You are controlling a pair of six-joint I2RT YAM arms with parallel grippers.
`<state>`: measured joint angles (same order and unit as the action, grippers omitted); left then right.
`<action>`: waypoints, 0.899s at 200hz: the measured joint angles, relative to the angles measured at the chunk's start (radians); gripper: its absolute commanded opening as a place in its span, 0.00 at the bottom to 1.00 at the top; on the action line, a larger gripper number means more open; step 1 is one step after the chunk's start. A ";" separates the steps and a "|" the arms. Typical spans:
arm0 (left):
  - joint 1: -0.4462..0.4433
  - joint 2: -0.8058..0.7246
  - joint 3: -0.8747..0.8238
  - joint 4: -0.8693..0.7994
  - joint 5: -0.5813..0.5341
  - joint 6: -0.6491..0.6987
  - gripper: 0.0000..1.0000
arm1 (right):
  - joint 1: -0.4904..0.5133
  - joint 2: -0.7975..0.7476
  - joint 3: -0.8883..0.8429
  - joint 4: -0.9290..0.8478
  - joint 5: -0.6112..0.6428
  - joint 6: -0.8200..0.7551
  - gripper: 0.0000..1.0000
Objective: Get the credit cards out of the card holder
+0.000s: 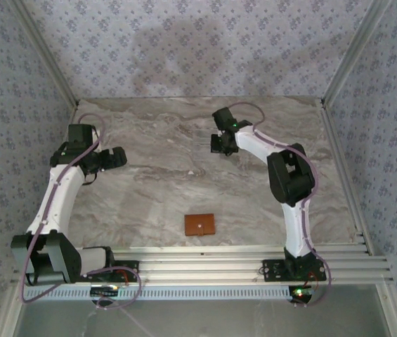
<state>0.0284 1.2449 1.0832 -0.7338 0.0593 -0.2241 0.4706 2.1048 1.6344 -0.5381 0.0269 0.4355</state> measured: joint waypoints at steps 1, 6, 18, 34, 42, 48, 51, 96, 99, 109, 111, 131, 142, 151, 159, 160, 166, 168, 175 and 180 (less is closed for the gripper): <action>0.000 0.001 0.000 0.000 -0.001 0.000 0.99 | 0.000 -0.002 -0.002 -0.001 0.002 0.000 0.07; 0.002 0.003 0.000 0.000 -0.001 0.000 1.00 | -0.002 -0.013 -0.014 -0.006 0.011 -0.001 0.07; 0.005 0.008 0.000 0.000 -0.003 0.000 0.99 | -0.003 -0.042 -0.045 -0.017 0.034 -0.003 0.07; 0.005 0.008 0.000 0.000 -0.009 0.000 1.00 | -0.003 -0.076 -0.079 -0.024 0.061 -0.003 0.07; 0.005 0.008 0.000 0.000 -0.012 0.000 0.99 | -0.003 -0.091 -0.096 -0.023 0.072 -0.003 0.07; 0.005 0.008 0.000 0.000 -0.014 -0.001 0.99 | -0.003 -0.102 -0.111 -0.020 0.079 -0.002 0.07; 0.005 0.008 0.000 0.000 -0.016 -0.001 0.99 | -0.003 -0.106 -0.120 -0.018 0.082 -0.002 0.07; 0.005 0.024 0.000 0.000 -0.016 -0.004 0.99 | 0.003 -0.137 -0.217 0.029 0.105 0.023 0.09; 0.005 0.024 0.000 0.000 -0.016 -0.004 0.99 | 0.003 -0.138 -0.219 0.033 0.104 0.024 0.10; 0.005 0.026 0.000 0.000 -0.016 -0.004 0.99 | 0.003 -0.142 -0.226 0.045 0.104 0.025 0.13; 0.005 0.027 0.000 0.000 -0.016 -0.004 0.99 | 0.003 -0.143 -0.227 0.047 0.105 0.025 0.13; 0.005 0.027 0.000 0.000 -0.016 -0.004 0.99 | 0.005 -0.148 -0.235 0.052 0.105 0.029 0.18; 0.005 0.027 0.000 0.000 -0.016 -0.005 0.99 | 0.005 -0.157 -0.237 0.052 0.105 0.029 0.22; 0.005 0.027 0.000 0.000 -0.014 -0.005 0.99 | 0.005 -0.167 -0.238 0.051 0.106 0.028 0.23; 0.005 0.027 0.000 0.000 -0.003 -0.012 1.00 | 0.005 -0.179 -0.238 0.048 0.105 0.028 0.25; 0.005 0.027 0.000 0.000 0.000 -0.013 0.99 | 0.005 -0.181 -0.238 0.048 0.105 0.028 0.25; 0.005 0.027 0.000 0.000 0.014 -0.023 0.99 | 0.005 -0.192 -0.238 0.047 0.105 0.028 0.27; 0.005 0.027 0.000 0.001 0.017 -0.025 0.99 | 0.005 -0.196 -0.238 0.047 0.105 0.027 0.28; 0.004 0.027 -0.001 0.002 0.037 -0.037 0.98 | 0.003 -0.211 -0.239 0.047 0.103 0.027 0.32; 0.003 0.027 -0.002 0.004 0.051 -0.047 0.97 | 0.003 -0.222 -0.240 0.047 0.097 0.022 0.34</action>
<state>0.0315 1.2720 1.0813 -0.7296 0.1108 -0.2714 0.4736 1.8824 1.3945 -0.4915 0.1242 0.4576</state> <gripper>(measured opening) 0.992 0.287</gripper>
